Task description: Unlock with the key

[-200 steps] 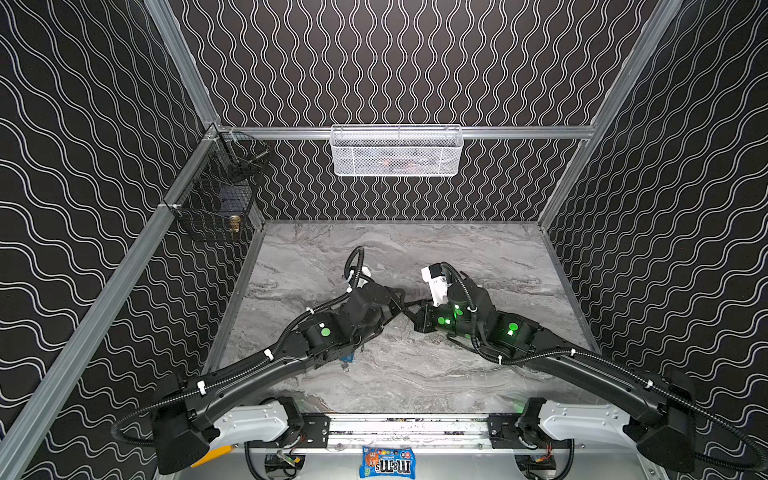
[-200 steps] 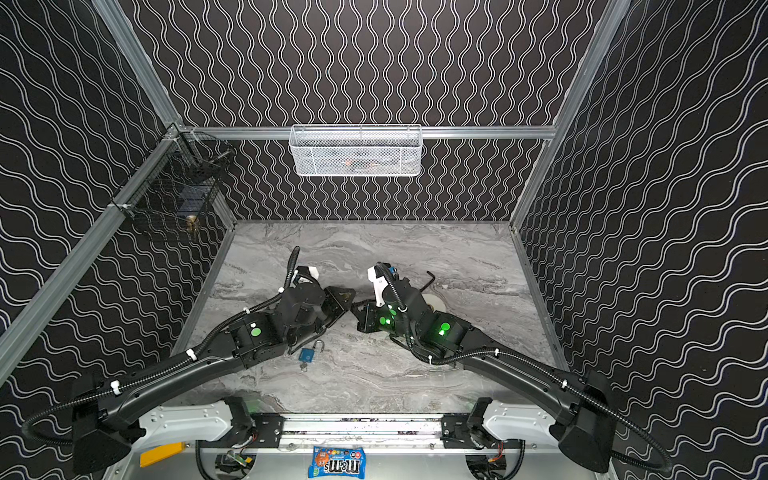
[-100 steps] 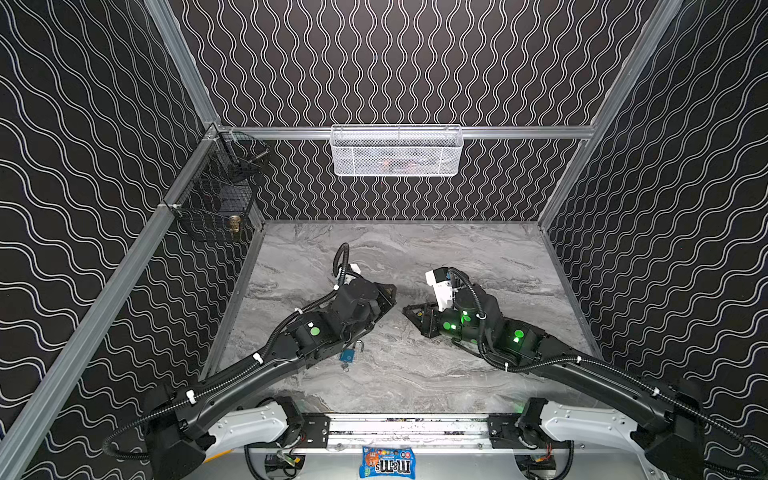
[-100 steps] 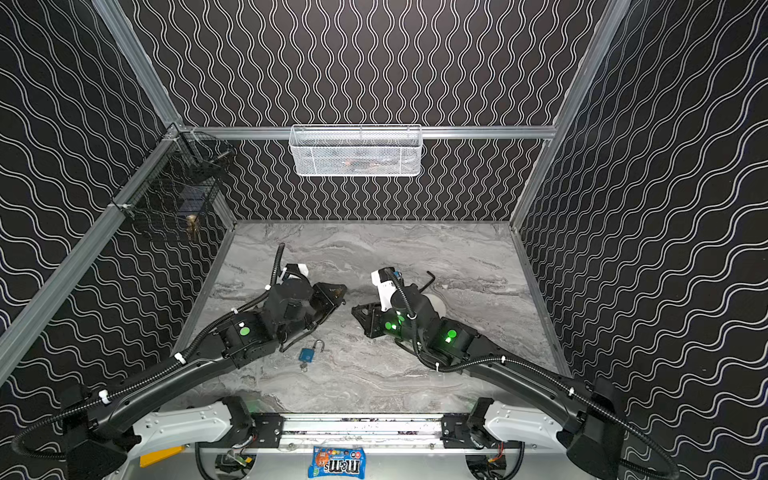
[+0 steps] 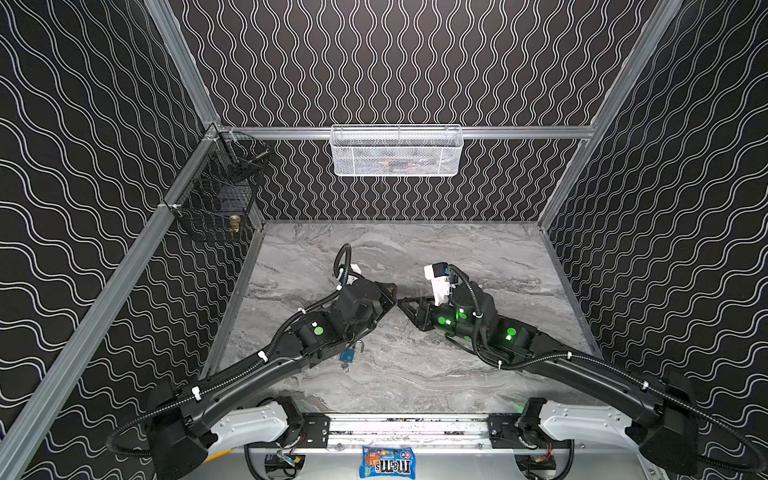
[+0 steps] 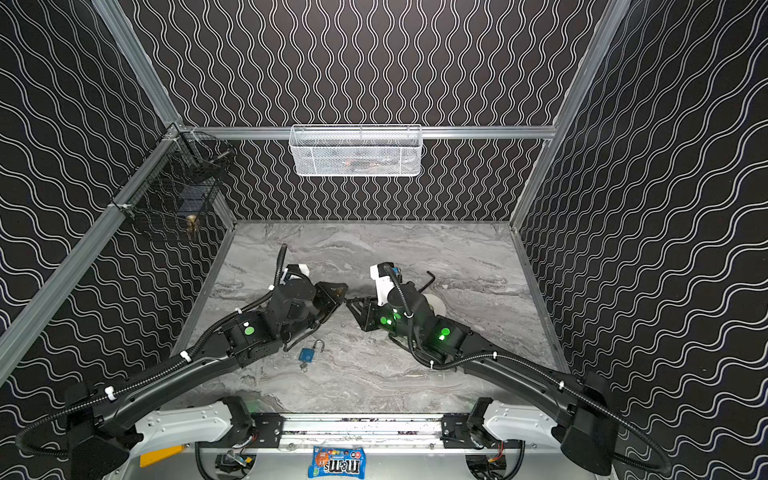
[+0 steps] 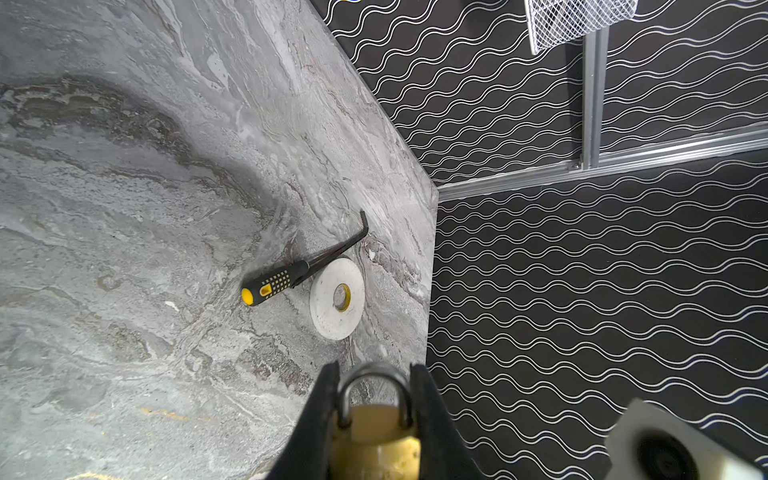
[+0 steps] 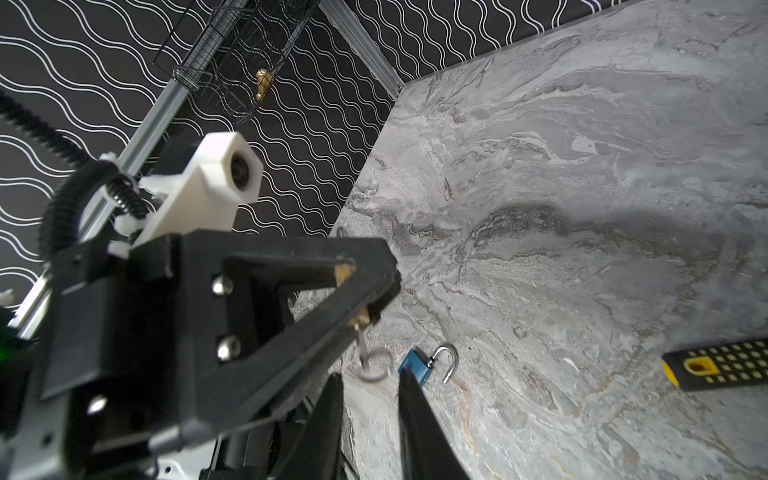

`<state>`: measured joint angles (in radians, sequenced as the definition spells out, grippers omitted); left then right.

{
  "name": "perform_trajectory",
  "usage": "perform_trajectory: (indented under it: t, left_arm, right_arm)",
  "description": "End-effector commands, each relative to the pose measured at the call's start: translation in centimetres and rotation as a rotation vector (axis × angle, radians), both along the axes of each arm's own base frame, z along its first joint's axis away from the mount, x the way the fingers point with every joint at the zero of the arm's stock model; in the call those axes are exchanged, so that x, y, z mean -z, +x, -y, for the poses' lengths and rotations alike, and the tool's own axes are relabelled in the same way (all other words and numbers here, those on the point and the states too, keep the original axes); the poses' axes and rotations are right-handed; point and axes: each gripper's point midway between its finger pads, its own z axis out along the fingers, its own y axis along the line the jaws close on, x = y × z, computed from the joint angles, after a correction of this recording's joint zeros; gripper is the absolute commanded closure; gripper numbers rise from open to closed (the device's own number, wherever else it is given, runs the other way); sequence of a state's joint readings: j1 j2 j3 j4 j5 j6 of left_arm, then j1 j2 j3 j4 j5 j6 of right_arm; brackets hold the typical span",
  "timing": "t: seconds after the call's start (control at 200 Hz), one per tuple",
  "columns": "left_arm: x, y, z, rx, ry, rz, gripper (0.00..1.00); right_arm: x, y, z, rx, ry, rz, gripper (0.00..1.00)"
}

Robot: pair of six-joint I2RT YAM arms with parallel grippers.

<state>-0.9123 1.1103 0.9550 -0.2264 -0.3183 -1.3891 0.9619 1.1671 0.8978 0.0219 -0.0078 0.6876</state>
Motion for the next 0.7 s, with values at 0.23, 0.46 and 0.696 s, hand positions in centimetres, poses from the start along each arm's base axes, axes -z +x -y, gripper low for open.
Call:
perform_trajectory:
  t: [0.23,0.46,0.696]
  left_arm:
    - [-0.8,0.3,0.2,-0.011,-0.045,0.015,1.0]
    - [-1.1,0.3,0.5,-0.007,-0.067,0.018,1.0]
    - [-1.9,0.1,1.1,0.02,-0.114,0.031,1.0]
  right_arm:
    - [-0.9,0.9,-0.8,0.018,0.03,0.033,0.79]
    - [0.3,1.0,-0.8,0.023,0.022,0.015,0.83]
    - [-0.2,0.6,-1.3,-0.001,0.067,-0.007,0.96]
